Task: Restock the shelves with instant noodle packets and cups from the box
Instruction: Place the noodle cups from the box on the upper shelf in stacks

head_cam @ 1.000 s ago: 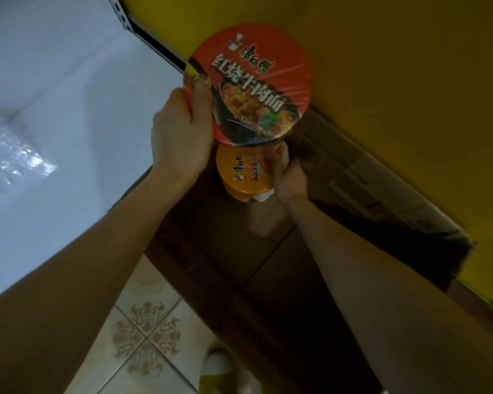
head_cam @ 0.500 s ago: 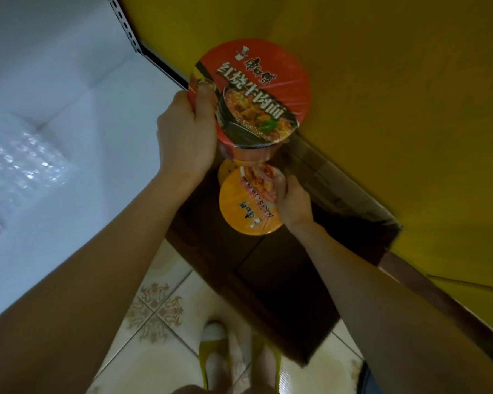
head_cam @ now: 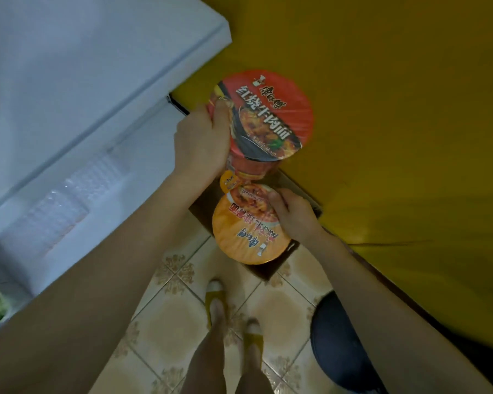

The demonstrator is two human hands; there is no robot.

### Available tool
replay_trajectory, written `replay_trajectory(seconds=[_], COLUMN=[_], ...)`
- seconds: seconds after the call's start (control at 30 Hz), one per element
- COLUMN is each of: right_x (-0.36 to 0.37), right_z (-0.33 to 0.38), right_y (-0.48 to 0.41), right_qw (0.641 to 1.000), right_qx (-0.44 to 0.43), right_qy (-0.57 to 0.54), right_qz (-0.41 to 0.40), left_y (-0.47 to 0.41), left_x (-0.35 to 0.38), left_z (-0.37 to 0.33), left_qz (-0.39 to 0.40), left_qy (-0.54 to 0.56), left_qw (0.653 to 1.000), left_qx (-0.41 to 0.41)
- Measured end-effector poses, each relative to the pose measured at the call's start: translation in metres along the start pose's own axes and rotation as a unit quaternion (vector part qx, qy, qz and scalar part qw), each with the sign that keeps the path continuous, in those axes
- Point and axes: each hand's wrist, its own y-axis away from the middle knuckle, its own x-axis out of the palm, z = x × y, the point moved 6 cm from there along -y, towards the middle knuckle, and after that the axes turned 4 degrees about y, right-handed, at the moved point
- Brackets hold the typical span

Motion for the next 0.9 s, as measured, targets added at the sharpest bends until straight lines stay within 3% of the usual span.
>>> replay_trajectory(seconds=[0.37, 0.57, 0.9], right_x=[-0.091, -0.099, -0.061], right_z=[0.149, 0.255, 0.447], right_y=[0.143, 0.222, 0.336], right_qw=[0.989, 0.955, 0.891], right_qx=[-0.143, -0.270, -0.414], right_qy=[0.032, 0.087, 0.110], right_qz=[0.028, 0.087, 0.152], left_y=[0.102, 0.180, 0.326], left_x=[-0.182, -0.312, -0.556], left_z=[-0.134, -0.184, -0.166], left_qz=[-0.137, -0.244, -0.437], left_qy=[-0.035, -0.050, 0.034], left_qw=[0.989, 0.967, 0.898], left_qx=[0.041, 0.044, -0.035])
